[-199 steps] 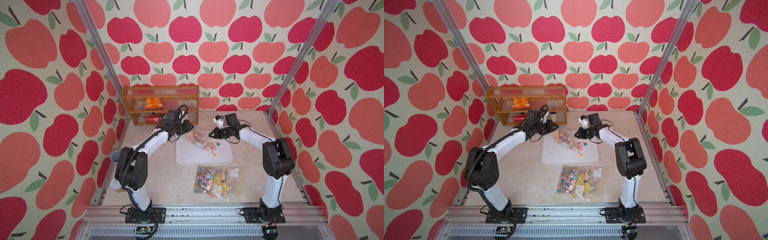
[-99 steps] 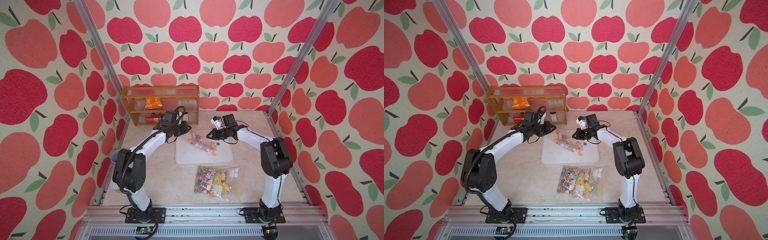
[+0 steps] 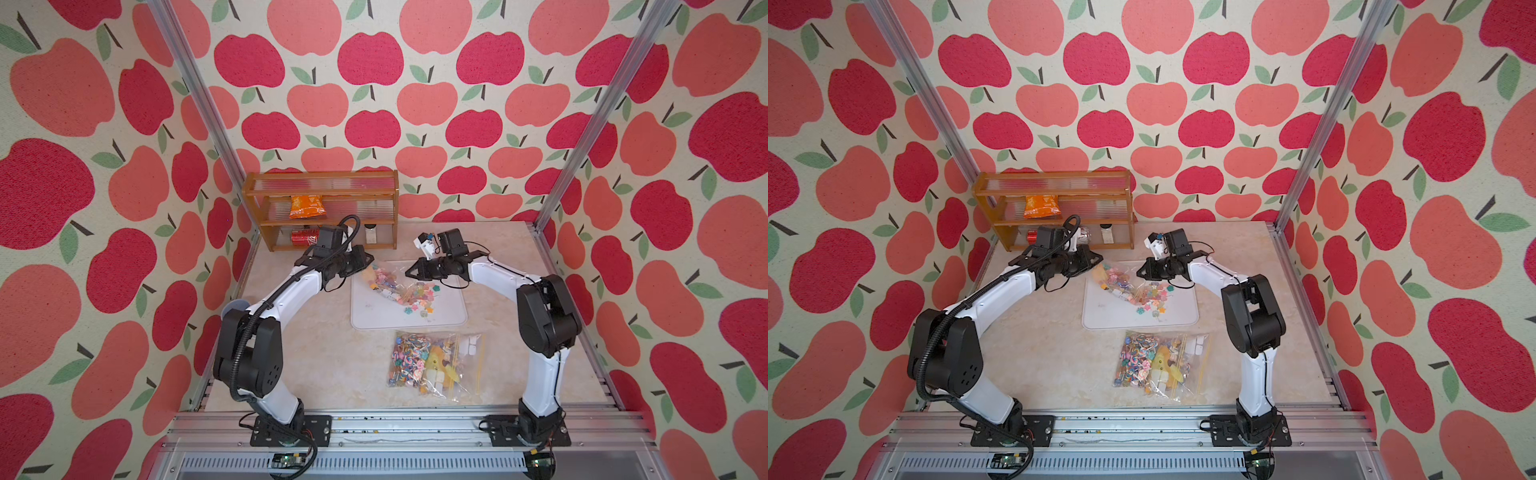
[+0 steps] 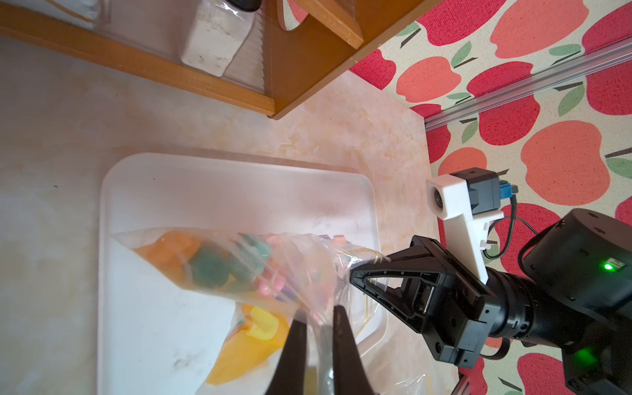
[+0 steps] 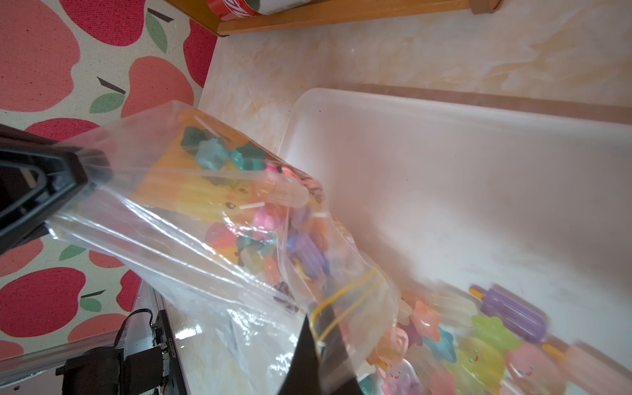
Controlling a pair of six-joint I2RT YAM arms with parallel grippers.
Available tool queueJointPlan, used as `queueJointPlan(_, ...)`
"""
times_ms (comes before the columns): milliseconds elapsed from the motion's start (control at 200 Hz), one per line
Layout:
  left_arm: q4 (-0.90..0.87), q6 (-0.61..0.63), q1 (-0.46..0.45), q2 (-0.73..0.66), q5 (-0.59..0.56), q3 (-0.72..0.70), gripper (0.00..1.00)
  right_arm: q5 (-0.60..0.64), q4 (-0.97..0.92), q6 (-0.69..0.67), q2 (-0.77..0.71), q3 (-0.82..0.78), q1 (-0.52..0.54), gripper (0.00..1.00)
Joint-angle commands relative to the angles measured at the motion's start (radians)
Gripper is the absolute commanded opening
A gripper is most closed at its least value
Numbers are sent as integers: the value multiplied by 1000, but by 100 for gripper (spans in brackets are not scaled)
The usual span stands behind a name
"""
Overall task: Pour candies out of the ziploc bag
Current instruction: 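Pour the candies out of the ziploc bag onto the tray.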
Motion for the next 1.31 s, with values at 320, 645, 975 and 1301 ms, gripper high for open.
queueJointPlan(320,46,15,58,-94,6,7,0,63,-66,14,51,5,-26,0)
queueJointPlan(645,21,17,56,-122,-2,28,0,58,-72,12,24,1,-22,0)
queueJointPlan(975,23,9,46,-121,-3,25,0,50,-69,15,16,-1,-10,0)
queueJointPlan(1301,18,19,42,-134,-28,31,0,69,-86,3,-8,9,-2,0)
